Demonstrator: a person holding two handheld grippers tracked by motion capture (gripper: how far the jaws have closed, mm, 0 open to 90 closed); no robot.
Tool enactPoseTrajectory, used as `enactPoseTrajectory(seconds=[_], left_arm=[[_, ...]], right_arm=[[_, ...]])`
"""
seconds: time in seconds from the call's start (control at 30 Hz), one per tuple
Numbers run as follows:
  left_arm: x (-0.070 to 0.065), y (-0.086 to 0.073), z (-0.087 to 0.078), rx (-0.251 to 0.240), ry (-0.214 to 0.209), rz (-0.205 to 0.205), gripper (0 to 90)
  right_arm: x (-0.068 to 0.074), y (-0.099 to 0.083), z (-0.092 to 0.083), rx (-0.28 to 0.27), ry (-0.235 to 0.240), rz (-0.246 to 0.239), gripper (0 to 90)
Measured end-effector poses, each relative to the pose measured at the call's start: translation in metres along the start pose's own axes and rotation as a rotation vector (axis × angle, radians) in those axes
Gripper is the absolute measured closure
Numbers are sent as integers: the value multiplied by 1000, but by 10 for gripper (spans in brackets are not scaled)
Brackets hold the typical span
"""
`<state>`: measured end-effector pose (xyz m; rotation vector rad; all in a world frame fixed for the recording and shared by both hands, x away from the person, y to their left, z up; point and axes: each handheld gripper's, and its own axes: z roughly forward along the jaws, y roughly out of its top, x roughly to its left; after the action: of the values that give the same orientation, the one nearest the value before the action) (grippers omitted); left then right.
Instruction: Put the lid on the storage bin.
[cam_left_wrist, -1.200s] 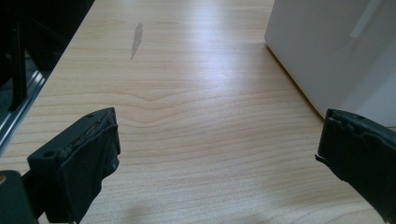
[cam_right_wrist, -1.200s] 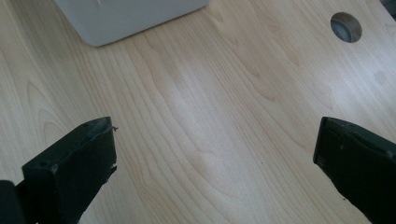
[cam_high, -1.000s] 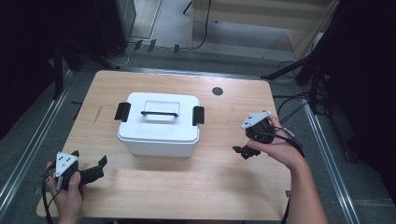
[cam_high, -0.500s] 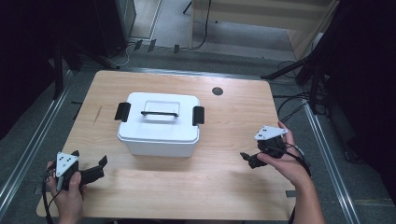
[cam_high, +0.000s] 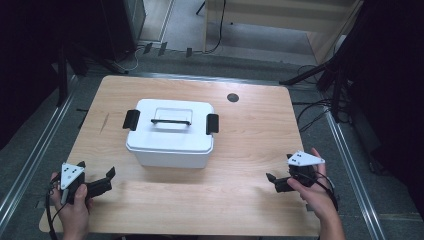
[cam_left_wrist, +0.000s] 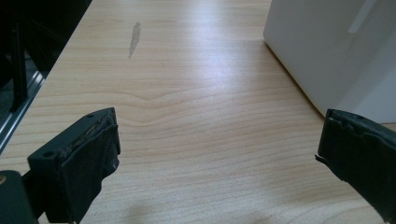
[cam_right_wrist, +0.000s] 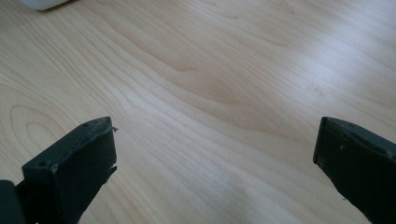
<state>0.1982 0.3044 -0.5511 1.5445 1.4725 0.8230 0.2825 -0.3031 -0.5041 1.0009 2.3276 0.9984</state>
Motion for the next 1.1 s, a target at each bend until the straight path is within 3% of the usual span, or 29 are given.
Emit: enactPoseTrajectory(seconds=[0.53,0.8,0.93,1.1], left_arm=[[-1,0,0,5,1,7,0],[-1,0,0,5,2,7,0],[-1,0,0,6,7,5,0],[-2,0,1,14,14,15,0]], right_arm=[[-2,-67,-25,-77,-64,149,0],[-1,-82,-37,-125,-91,182,0],[0,-85,-39,-162,-75,208,0],[5,-83,-36,-156,-90,190,0]])
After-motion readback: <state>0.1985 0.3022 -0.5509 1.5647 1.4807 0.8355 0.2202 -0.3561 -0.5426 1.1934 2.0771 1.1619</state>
